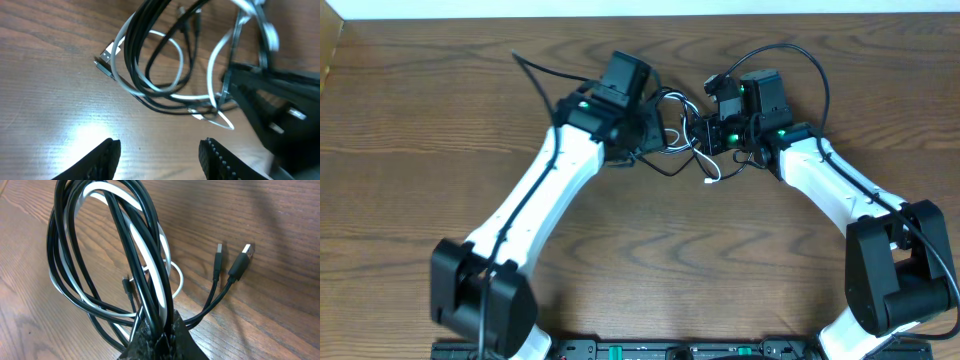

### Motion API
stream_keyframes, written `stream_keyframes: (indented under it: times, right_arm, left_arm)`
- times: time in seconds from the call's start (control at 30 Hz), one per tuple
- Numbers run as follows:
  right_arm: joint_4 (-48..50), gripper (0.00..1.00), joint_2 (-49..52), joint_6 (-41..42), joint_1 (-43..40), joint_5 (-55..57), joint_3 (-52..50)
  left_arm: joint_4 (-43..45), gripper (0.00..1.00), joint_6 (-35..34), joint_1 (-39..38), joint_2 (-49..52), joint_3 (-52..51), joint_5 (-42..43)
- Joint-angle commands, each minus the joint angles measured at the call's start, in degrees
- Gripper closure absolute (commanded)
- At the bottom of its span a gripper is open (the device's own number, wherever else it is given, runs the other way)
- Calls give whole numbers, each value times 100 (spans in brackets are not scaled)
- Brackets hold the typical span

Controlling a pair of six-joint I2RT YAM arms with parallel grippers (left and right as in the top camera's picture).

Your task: Untangle cables

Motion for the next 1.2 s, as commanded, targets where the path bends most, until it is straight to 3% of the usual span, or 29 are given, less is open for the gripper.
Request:
stream_keyframes:
  times: [0.0, 0.23, 0.43, 0.63, 0.83, 0.93, 1.17]
  right_arm:
    - [26, 99, -74, 83, 50, -142, 37]
    - [24, 99, -74, 81, 50, -142, 37]
    - [24, 99, -74, 81, 50, -140, 37]
    - [28, 99, -74, 81, 50, -140, 37]
    - [26, 99, -74, 81, 50, -140, 37]
    - [26, 99, -74, 81, 50, -140, 37]
    - [28, 99, -74, 81, 50, -140, 37]
  left_arm:
    - [129, 46, -138, -15, 345, 2, -310]
    - [719, 46, -136, -4, 765, 2, -310]
    - [686, 46, -136, -7, 850, 2, -866]
    - [629, 67, -136, -7, 859, 0, -863]
    - [625, 68, -138, -17, 859, 0, -861]
    - [629, 75, -140, -28, 859, -20, -861]
    - [662, 75, -227, -28, 868, -160, -861]
